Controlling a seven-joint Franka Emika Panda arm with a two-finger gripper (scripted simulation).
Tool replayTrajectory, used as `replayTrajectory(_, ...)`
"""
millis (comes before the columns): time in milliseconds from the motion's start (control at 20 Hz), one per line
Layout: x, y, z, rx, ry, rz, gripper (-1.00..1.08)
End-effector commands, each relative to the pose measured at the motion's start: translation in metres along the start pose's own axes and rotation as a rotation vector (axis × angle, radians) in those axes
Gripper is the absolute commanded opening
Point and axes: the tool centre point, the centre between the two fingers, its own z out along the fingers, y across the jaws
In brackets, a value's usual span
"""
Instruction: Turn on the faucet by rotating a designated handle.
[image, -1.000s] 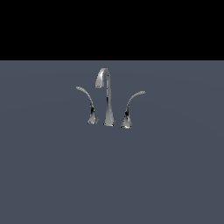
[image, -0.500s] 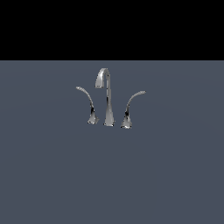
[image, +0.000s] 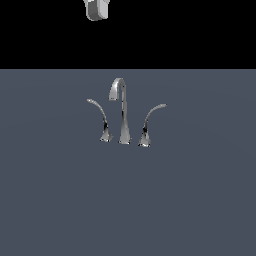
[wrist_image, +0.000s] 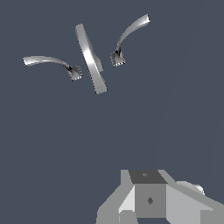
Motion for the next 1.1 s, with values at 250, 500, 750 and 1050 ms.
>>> replayTrajectory(250, 0.042, -0.021, 0.031, 0.008, 0.008, 0.195, -1.00)
replayTrajectory(500, 0.073, -0.031, 0.052, 0.012, 0.013, 0.325, -1.00)
replayTrajectory(750, 0.105, -0.036, 0.072, 0.016, 0.019, 0.456, -1.00)
replayTrajectory(1050, 0.146, -0.036, 0.097, 0.019, 0.027, 0.619, -1.00)
